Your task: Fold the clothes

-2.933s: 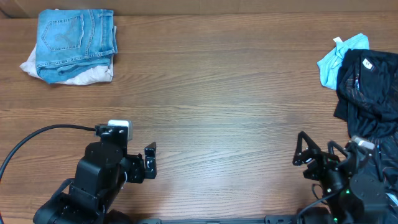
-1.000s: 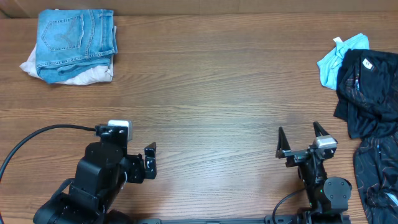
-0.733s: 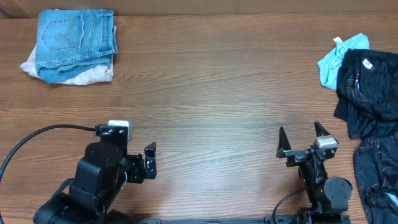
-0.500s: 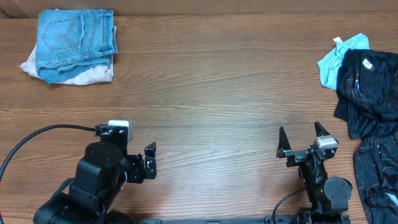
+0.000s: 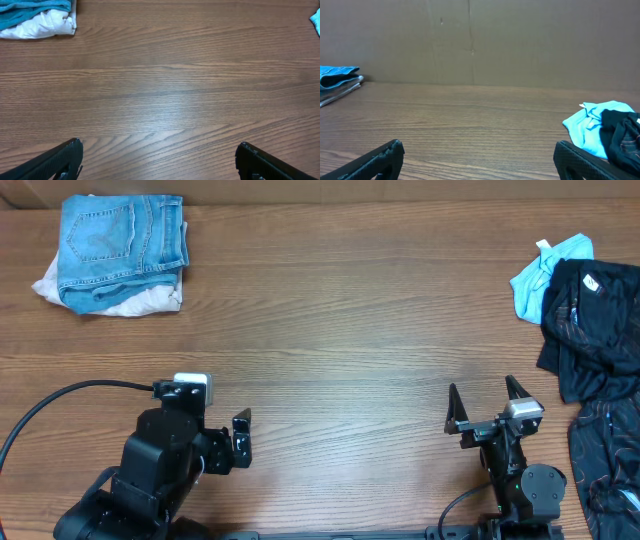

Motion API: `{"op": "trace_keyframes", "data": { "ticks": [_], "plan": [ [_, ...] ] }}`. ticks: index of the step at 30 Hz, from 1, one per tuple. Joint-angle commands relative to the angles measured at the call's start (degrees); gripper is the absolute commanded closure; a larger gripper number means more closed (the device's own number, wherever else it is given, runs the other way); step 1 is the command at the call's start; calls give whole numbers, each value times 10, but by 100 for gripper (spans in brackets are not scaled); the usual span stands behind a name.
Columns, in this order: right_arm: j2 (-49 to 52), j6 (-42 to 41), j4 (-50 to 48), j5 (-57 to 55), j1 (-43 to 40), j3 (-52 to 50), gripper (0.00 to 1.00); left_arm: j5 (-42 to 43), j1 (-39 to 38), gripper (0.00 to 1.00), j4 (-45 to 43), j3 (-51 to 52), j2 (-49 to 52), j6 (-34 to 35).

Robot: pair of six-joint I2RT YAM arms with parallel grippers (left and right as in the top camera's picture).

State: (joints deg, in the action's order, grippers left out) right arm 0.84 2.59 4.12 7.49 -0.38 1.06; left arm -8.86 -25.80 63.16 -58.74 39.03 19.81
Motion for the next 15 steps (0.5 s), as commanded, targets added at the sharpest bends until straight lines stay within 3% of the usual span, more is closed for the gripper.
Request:
{"op": "trace_keyframes", "data": {
  "ticks": [1,11,15],
  "plan": [
    [-7,2,-1,1,-2,-6,0,-7,-3,0,-1,2,0,12],
    [-7,3,-1,1,-2,-6,0,6,8,0,-4,6,-3,10],
    [-7,3,-1,1,-2,-6,0,31,41,0,-53,53,-17,-24]
  ]
}}
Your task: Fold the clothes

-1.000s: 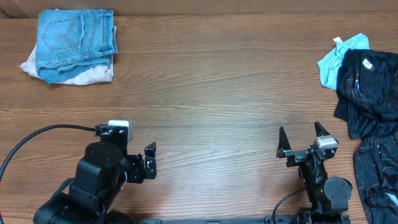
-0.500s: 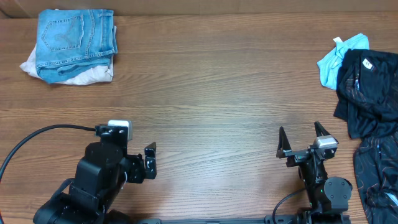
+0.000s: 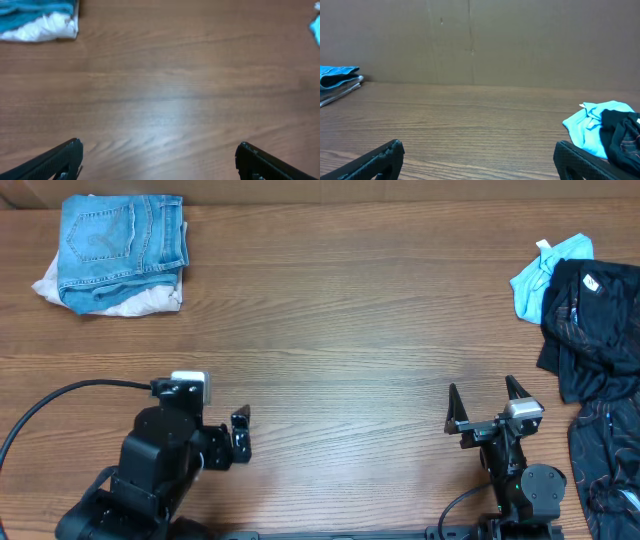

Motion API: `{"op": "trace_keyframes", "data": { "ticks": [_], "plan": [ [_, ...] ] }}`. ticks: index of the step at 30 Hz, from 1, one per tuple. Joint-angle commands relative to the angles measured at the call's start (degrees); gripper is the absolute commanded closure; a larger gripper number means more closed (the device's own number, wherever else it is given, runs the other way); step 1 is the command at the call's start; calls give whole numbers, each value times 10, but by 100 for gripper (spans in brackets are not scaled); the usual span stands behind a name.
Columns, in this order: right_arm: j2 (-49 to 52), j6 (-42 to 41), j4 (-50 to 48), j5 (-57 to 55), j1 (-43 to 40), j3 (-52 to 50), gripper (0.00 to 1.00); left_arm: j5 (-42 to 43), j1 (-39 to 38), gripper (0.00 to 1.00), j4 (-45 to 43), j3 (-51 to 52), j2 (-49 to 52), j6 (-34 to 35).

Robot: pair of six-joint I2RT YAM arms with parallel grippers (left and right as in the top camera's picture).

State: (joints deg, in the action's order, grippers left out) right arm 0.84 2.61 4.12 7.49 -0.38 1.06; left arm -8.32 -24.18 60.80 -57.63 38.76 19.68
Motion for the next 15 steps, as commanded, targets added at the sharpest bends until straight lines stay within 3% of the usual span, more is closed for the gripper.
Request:
{"op": "trace_keyframes", "data": {
  "ticks": [1,6,15],
  "plan": [
    [-7,2,-1,1,-2,-6,0,54,42,0,-73,79,-27,-57],
    [-7,2,-1,1,-2,-6,0,133,88,0,-245,218,-94,-144],
    [-7,2,-1,1,-2,-6,0,144,154,0,-416,403,-219,-155]
  ]
}}
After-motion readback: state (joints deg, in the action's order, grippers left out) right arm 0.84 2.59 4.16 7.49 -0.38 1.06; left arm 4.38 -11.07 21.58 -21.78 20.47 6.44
